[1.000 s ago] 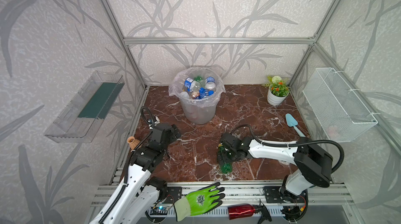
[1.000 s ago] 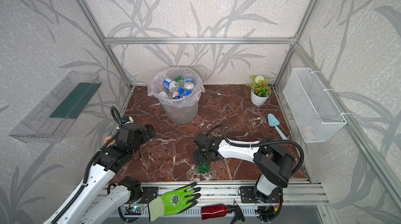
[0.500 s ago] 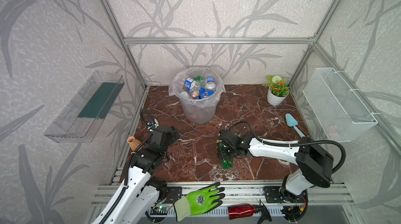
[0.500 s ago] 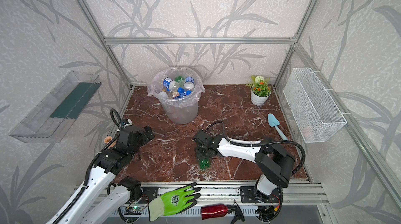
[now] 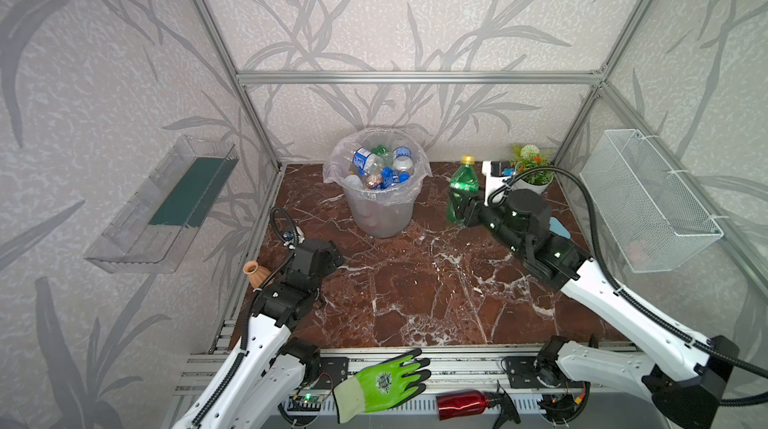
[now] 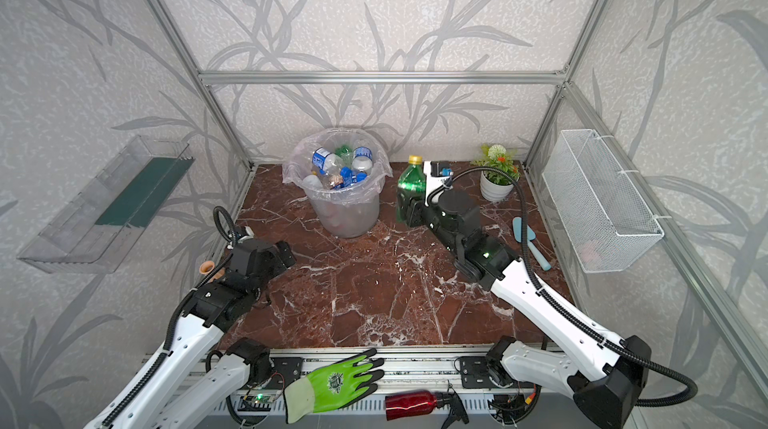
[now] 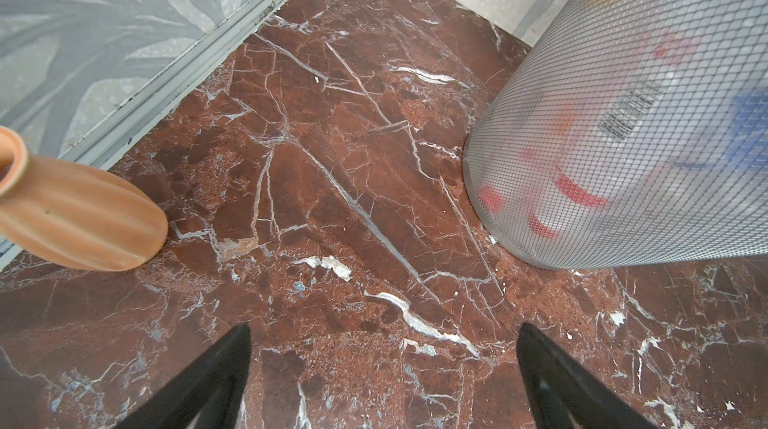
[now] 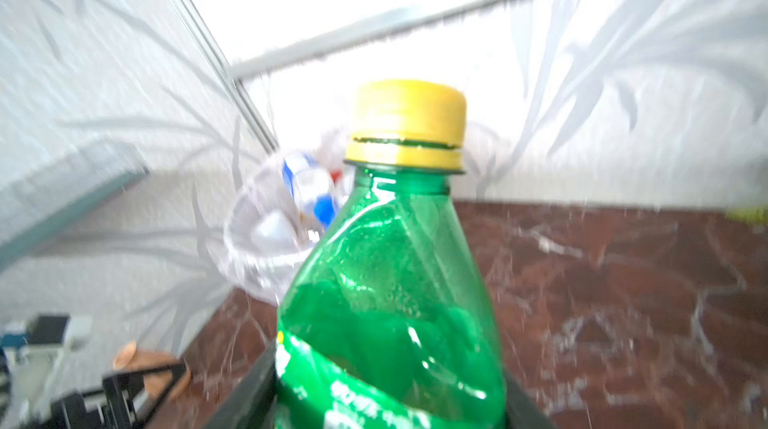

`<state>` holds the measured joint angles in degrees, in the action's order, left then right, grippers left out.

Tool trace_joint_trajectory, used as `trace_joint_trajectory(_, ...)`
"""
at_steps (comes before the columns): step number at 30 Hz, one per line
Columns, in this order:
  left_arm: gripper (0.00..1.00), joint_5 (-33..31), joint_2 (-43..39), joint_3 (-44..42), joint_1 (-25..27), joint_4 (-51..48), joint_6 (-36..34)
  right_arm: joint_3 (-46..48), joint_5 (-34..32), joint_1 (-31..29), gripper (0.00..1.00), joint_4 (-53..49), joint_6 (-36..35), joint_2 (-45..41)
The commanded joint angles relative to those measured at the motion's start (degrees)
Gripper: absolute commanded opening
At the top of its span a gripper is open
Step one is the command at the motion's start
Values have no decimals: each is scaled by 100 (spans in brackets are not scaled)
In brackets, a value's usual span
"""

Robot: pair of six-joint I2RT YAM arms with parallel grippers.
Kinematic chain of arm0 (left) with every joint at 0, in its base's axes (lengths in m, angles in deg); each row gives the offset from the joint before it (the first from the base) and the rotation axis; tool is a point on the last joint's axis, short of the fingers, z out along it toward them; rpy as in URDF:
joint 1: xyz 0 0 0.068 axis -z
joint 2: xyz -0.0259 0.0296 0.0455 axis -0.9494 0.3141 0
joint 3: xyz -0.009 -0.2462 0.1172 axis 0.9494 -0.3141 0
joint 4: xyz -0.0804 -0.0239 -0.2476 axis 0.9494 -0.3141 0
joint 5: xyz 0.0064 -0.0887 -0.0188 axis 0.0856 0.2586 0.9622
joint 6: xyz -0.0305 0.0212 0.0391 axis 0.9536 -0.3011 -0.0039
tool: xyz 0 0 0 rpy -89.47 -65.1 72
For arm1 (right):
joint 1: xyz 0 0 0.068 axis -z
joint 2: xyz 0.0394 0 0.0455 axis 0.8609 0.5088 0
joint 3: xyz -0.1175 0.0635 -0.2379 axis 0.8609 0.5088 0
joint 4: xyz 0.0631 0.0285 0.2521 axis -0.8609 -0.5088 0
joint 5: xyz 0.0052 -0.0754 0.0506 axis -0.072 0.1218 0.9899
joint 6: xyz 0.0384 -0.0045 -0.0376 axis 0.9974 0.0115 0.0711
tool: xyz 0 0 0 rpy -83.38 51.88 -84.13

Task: Throw the plastic bottles in the bin
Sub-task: 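Lift the green bottle with the right gripper and release it into the bin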

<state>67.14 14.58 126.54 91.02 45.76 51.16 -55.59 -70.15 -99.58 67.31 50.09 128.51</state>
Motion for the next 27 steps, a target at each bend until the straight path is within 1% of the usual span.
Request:
trace_joint_trajectory(1,99,-143,-13,32,-19,21,39,-604,52,26,47,1381,-787,376)
trace_joint_trajectory(3,99,-132,-8,27,-17,46,54,-1186,345,25,47,1633,-927,908)
trace_joint_trajectory(7,99,-109,24,47,-19,62,56,-2562,908,21,48,1367,-907,2291)
trace_joint_trajectory(10,99,-108,56,65,-22,74,57,-3930,1294,26,49,591,-870,3651)
trace_joint_trajectory(11,99,-108,65,74,-29,66,48,-4477,1437,26,52,139,-938,4184)
trace_joint_trajectory(13,99,-123,80,99,-27,46,31,-5989,1474,25,57,-1145,-1109,5196)
trace_joint_trajectory(14,99,-136,78,117,-26,26,16,-6965,1440,21,61,-1981,-1231,5777)
trace_joint_trajectory(15,99,-149,60,138,-28,-18,-11,-7982,1330,17,66,-2799,-1350,6344)
trace_joint_trajectory(17,99,-212,28,162,-34,-98,-48,-9915,1085,17,80,-3998,-1533,7309)
trace_joint_trajectory(18,99,-244,-12,159,-35,-133,-58,-10828,933,15,82,-4477,-1608,7724)
trace_joint_trajectory(19,99,-259,-39,155,-35,-155,-74,-11468,816,24,83,-4765,-1663,7995)
trace_joint_trajectory(20,99,-267,-80,141,-35,-169,-84,-11410,736,20,83,-4825,-1687,7850)
trace_joint_trajectory(21,99,-289,-115,120,-35,-189,-71,-10934,662,24,83,-4660,-1691,7567)
trace_joint_trajectory(22,99,-298,-135,111,-35,-190,-75,-10345,654,25,83,-4426,-1716,7247)
trace_joint_trajectory(24,99,-299,-160,87,-35,-185,-58,-8807,506,17,84,-3589,-1753,6358)
trace_joint_trajectory(27,99,-259,-140,84,-35,-188,-40,-7043,409,17,87,-2493,-1750,5266)
